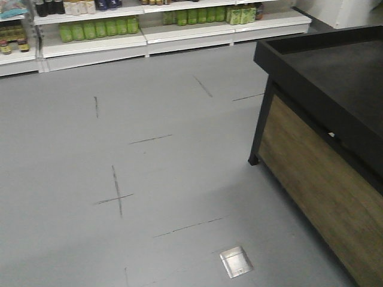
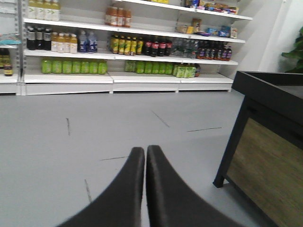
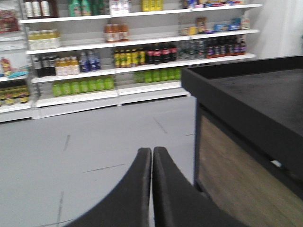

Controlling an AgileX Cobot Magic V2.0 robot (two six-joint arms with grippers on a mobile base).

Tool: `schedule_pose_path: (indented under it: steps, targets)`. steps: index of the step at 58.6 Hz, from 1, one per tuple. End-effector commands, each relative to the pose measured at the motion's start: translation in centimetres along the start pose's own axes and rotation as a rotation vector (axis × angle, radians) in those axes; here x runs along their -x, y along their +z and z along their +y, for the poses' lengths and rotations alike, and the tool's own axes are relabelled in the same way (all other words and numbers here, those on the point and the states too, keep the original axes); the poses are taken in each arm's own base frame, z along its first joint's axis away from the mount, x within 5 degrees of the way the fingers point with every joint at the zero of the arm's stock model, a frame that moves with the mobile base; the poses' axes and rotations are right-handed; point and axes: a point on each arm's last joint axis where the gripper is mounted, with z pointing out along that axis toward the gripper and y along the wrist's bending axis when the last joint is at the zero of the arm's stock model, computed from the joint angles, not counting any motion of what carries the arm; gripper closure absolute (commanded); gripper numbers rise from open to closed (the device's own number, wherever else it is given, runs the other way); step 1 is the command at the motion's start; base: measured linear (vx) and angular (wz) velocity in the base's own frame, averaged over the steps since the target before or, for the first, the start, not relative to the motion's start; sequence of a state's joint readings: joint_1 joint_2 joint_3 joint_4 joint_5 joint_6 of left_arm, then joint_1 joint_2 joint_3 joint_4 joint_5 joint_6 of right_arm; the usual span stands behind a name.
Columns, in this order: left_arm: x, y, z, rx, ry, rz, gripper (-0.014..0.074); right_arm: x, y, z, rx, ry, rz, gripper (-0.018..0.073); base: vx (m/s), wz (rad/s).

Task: Pick three apples into basket with both arms
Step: 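Turn and drive the base up to the table holding the light-blue basket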

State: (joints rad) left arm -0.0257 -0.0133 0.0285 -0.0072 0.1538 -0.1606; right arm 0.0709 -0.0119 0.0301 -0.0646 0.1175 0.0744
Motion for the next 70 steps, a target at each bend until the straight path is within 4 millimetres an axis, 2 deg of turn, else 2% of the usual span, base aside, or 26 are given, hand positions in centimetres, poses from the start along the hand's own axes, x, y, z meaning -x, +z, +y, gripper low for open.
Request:
schedule_pose_path:
  steps: [1, 70]
  targets:
    - [1.59, -0.24, -0.26, -0.018, -0.01, -0.109, 0.0602, 0.32, -0.05, 0.02, 0.001, -0.015, -0.071, 0.0568, 0.11, -0.5]
    - [1.59, -0.24, -0.26, -0.018, -0.01, -0.109, 0.0602, 0.32, -0.05, 0.02, 0.001, -0.015, -0.071, 0.0568, 0.06, -0.41]
